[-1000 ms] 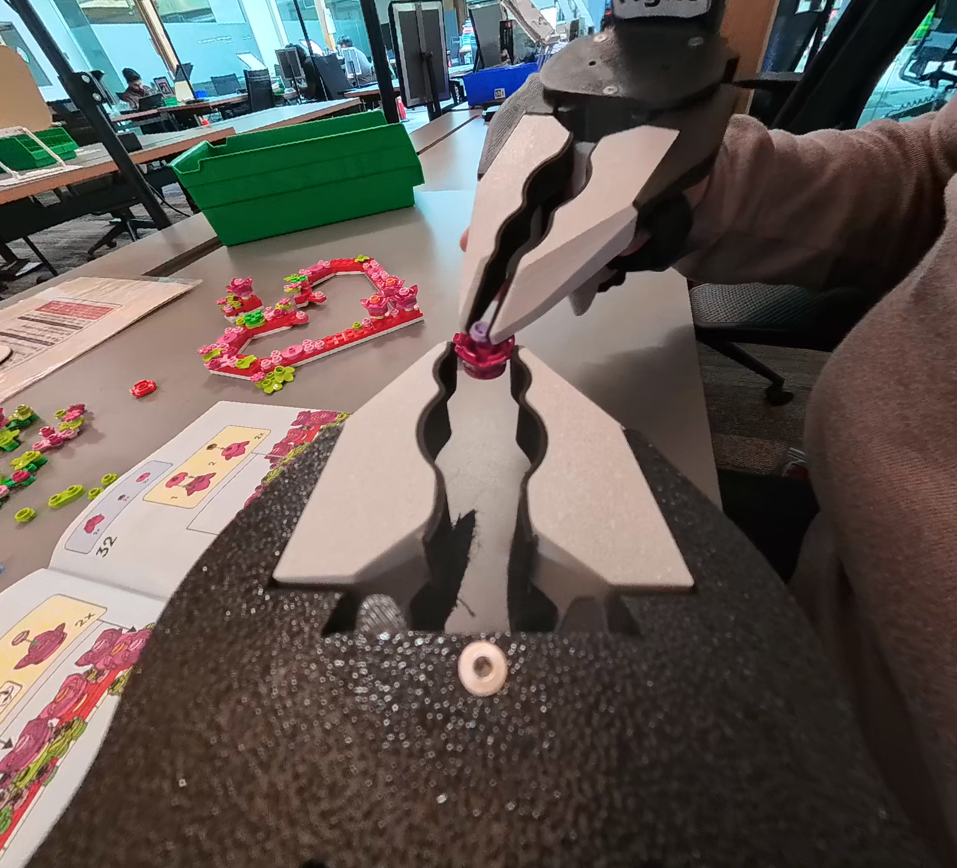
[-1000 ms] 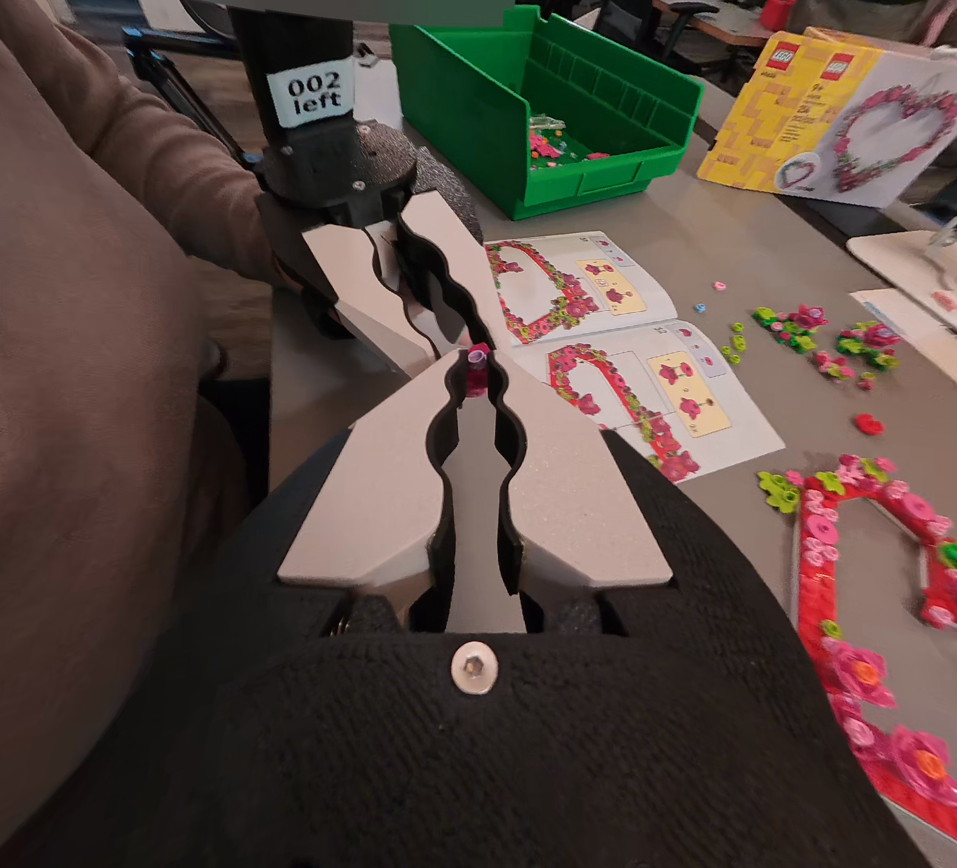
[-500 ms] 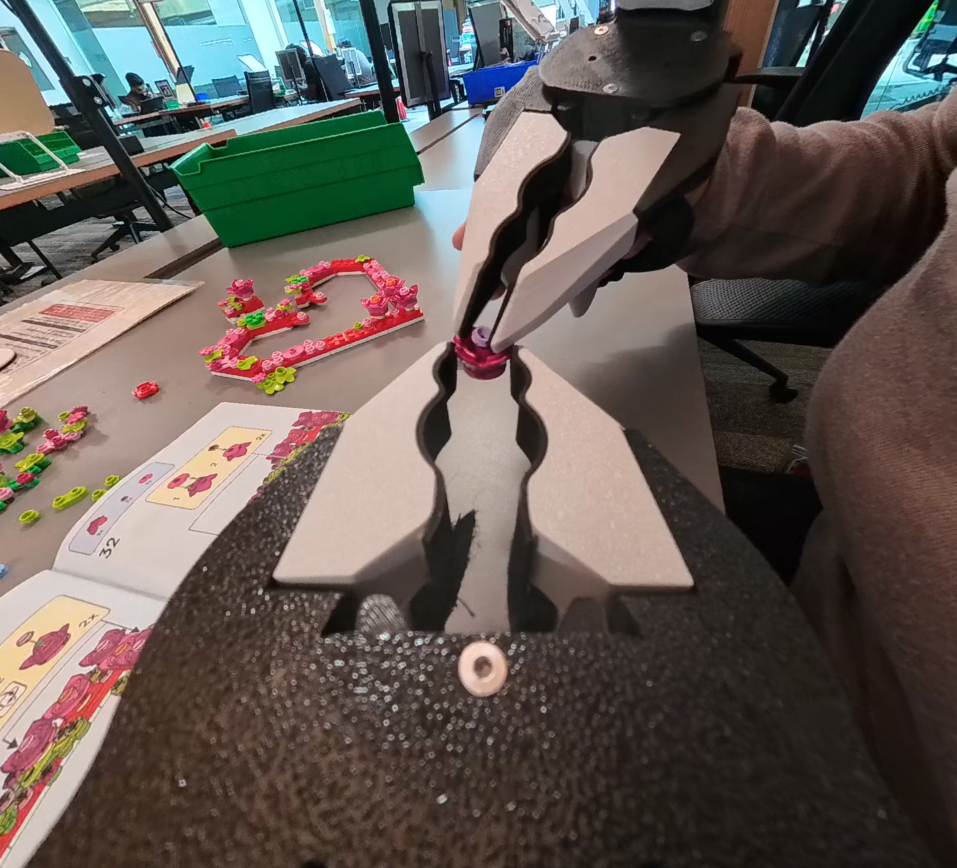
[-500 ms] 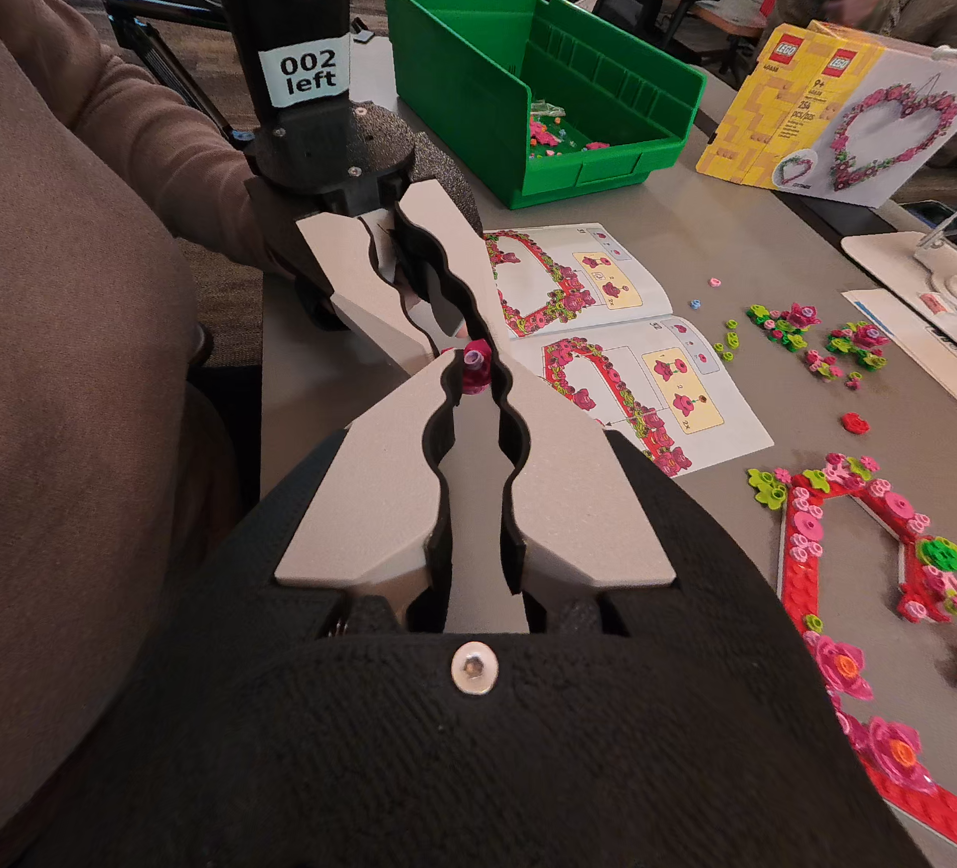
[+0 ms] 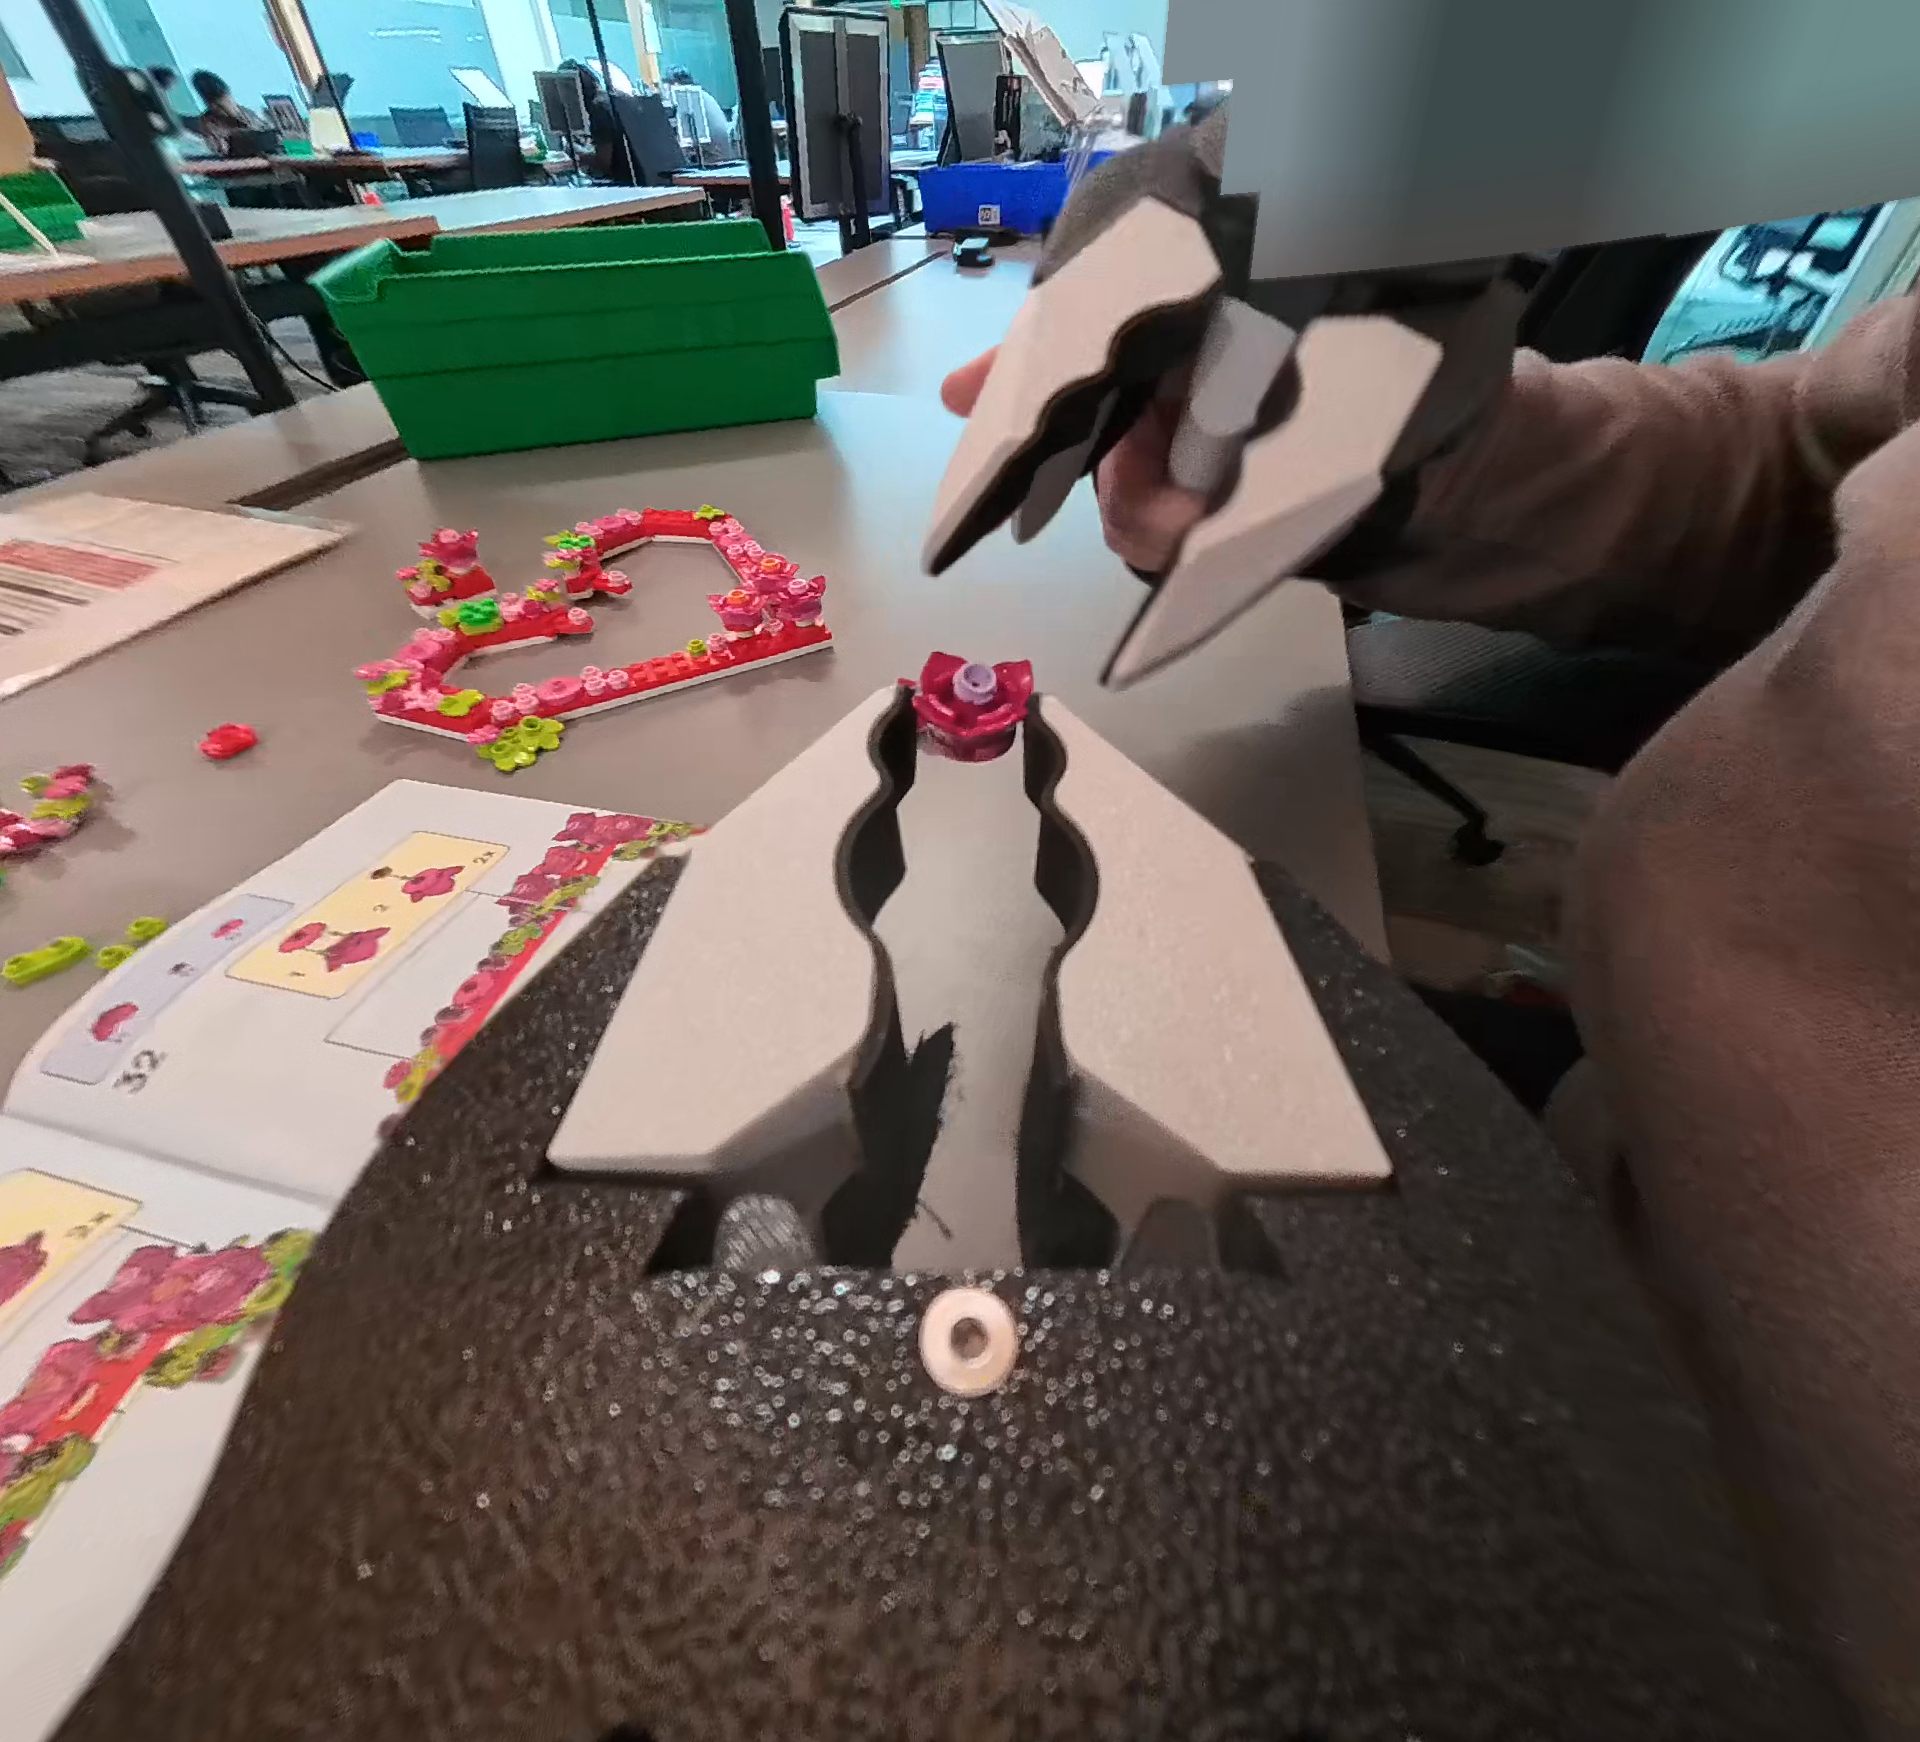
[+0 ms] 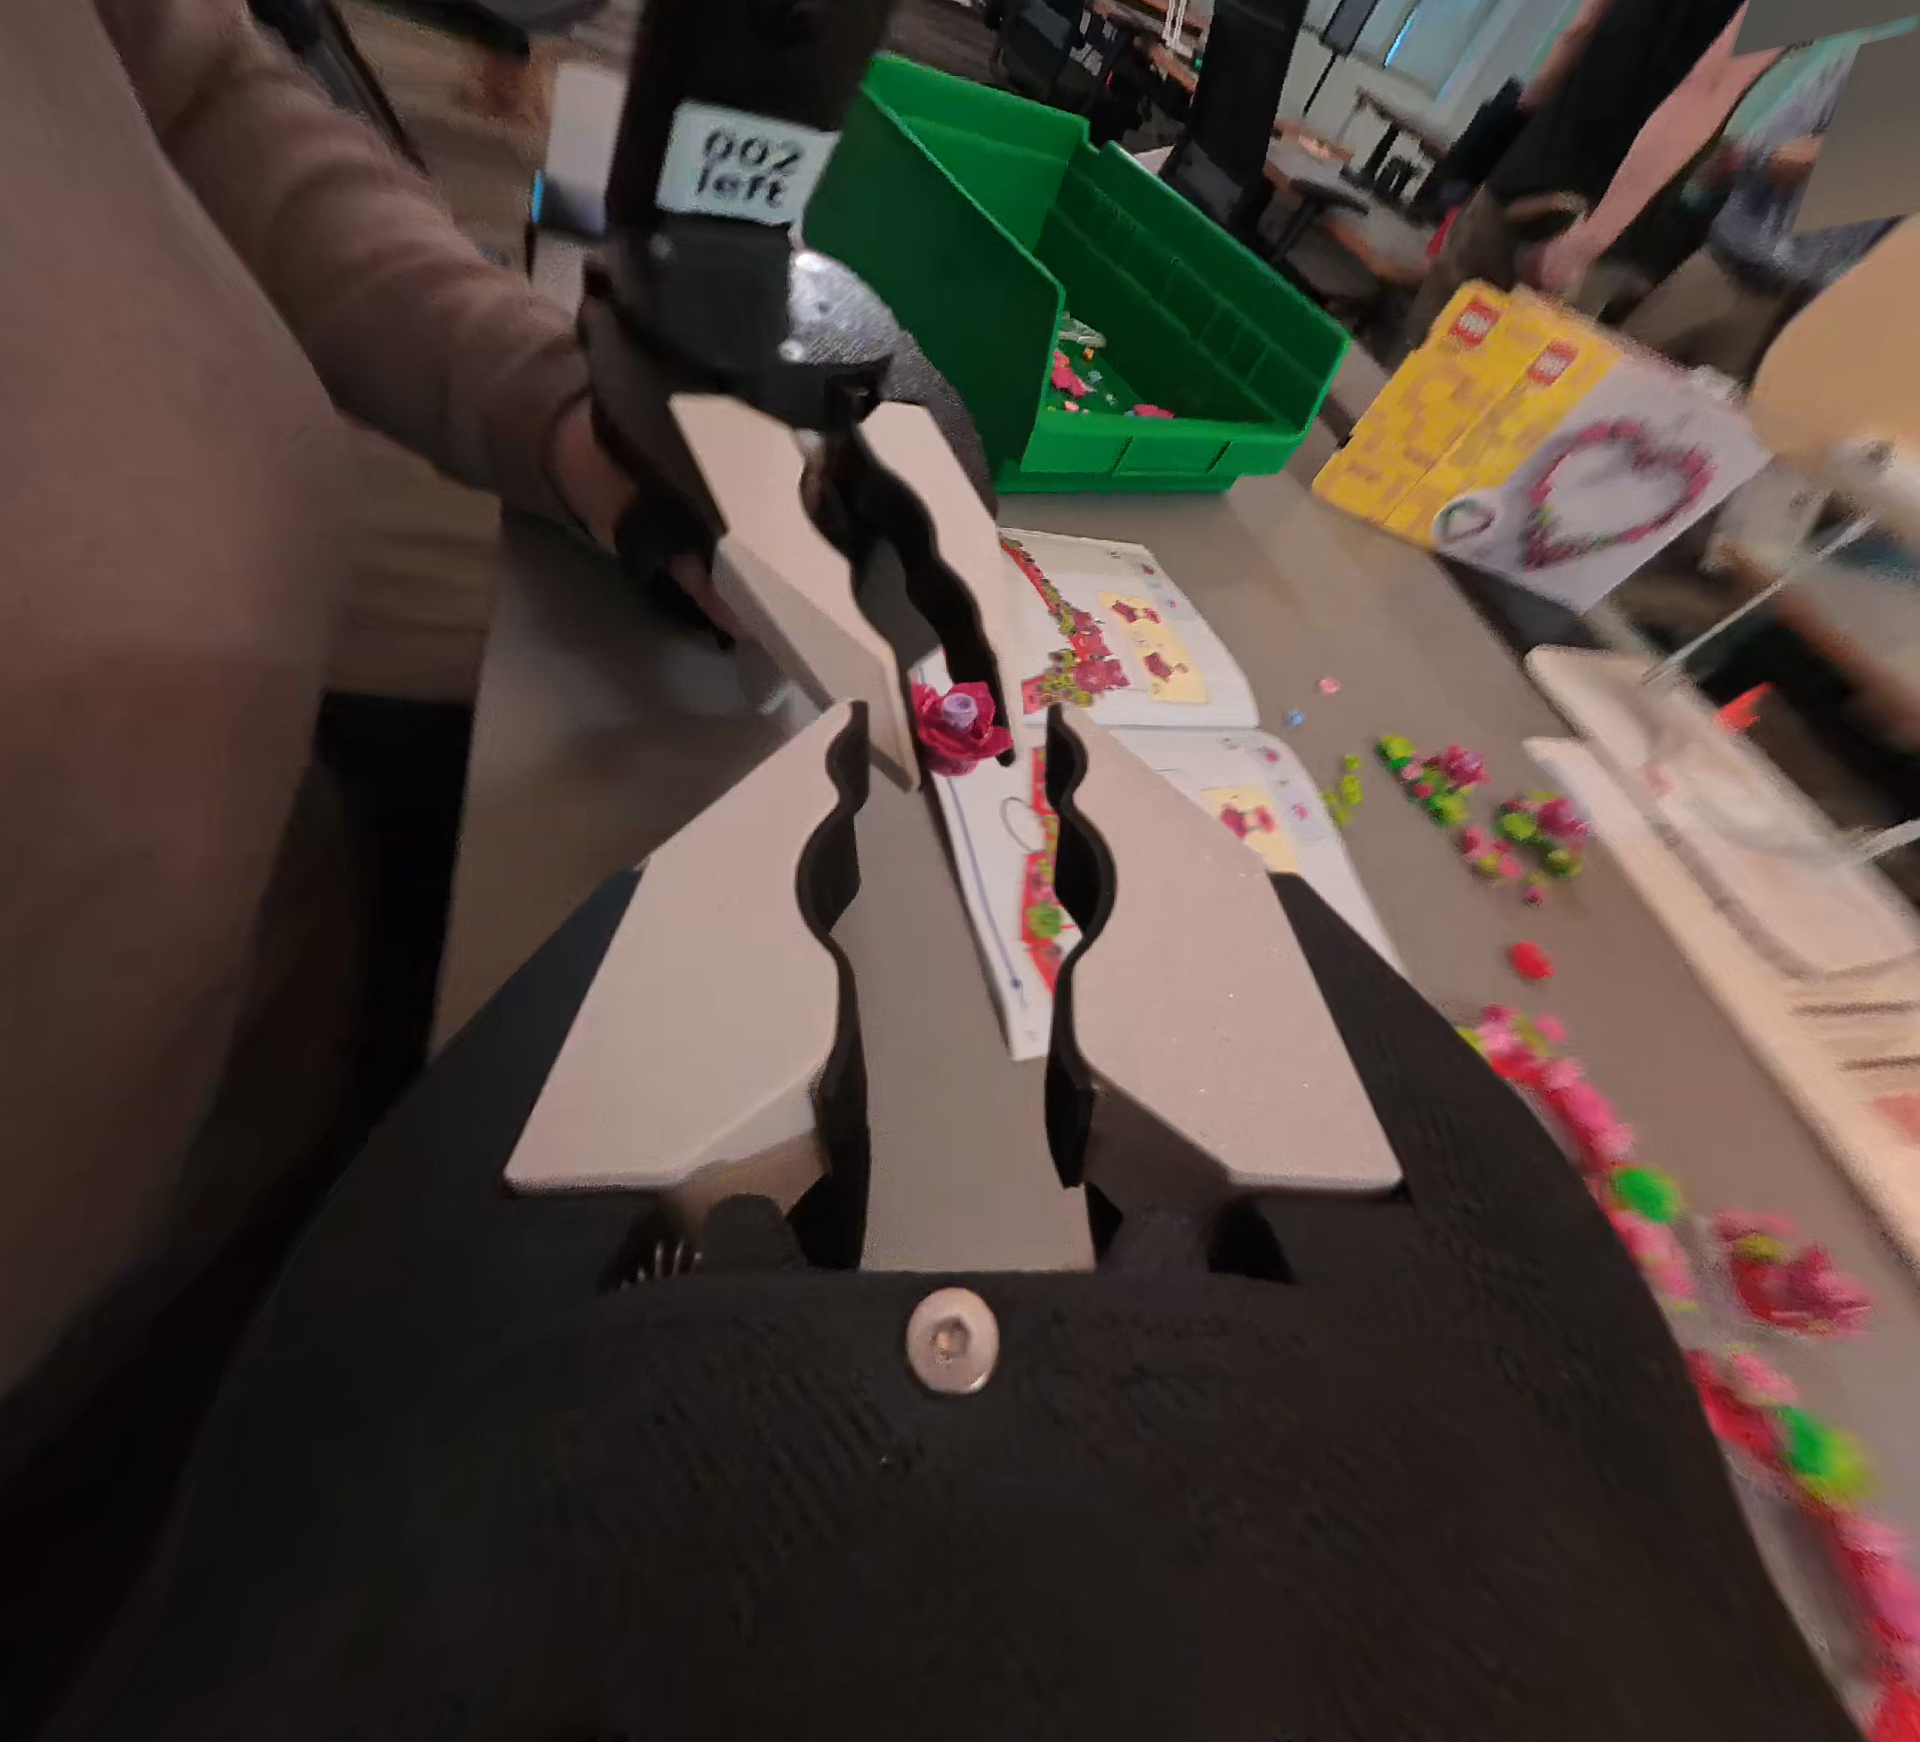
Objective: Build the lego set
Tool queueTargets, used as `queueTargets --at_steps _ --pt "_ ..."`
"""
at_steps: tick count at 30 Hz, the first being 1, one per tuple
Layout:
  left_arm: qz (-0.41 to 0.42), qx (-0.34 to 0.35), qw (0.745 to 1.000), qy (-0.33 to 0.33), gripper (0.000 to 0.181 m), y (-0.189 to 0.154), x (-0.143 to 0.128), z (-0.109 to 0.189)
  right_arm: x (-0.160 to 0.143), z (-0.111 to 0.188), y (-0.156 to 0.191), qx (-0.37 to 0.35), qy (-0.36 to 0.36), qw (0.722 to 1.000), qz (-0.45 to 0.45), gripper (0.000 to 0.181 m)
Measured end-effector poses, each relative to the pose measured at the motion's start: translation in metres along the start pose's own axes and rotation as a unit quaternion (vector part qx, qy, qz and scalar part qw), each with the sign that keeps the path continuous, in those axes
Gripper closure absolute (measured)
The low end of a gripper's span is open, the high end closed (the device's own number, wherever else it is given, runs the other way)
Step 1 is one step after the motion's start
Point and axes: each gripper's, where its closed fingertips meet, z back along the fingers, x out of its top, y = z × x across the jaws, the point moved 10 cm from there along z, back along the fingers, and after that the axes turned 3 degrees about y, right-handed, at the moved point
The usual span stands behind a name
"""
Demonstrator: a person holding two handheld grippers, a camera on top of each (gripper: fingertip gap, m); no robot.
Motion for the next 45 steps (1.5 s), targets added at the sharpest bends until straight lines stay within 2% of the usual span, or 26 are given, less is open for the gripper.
queueTargets --at_steps 3,7,9,11,17,20,30,32,40,45 --pt "0.037 -0.016 0.999 0.000 0.163 0.003 0.000 0.000 -0.001 -0.001 0.014 -0.037 0.015 0.987 0.158 0.139" --pt "0.063 -0.032 0.997 0.007 0.163 0.004 -0.002 -0.001 -0.005 -0.007 0.031 -0.100 0.054 0.919 0.376 0.141" --pt "0.072 -0.039 0.997 0.009 0.163 0.004 -0.003 -0.002 -0.009 -0.012 0.034 -0.111 0.074 0.895 0.426 0.145" --pt "0.076 -0.044 0.996 0.013 0.163 0.004 -0.004 -0.003 -0.012 -0.015 0.036 -0.115 0.084 0.884 0.446 0.150" --pt "0.075 -0.051 0.996 0.020 0.163 0.002 -0.004 -0.004 -0.014 -0.018 0.036 -0.120 0.093 0.873 0.464 0.157" --pt "0.071 -0.051 0.996 0.023 0.163 0.001 -0.004 -0.004 -0.014 -0.019 0.036 -0.119 0.087 0.876 0.459 0.163" --pt "0.086 -0.056 0.994 0.021 0.163 0.002 -0.004 -0.004 -0.012 -0.018 0.035 -0.115 0.095 0.897 0.415 0.167" --pt "0.089 -0.055 0.994 0.020 0.163 0.003 -0.004 -0.004 -0.012 -0.019 0.035 -0.118 0.099 0.895 0.420 0.168" --pt "0.139 -0.074 0.988 0.002 0.163 0.008 -0.005 -0.002 -0.013 -0.019 0.030 -0.121 0.064 0.938 0.317 0.169" --pt "0.144 -0.072 0.987 0.007 0.163 0.008 -0.008 -0.003 -0.016 -0.021 0.030 -0.129 0.059 0.943 0.301 0.169"
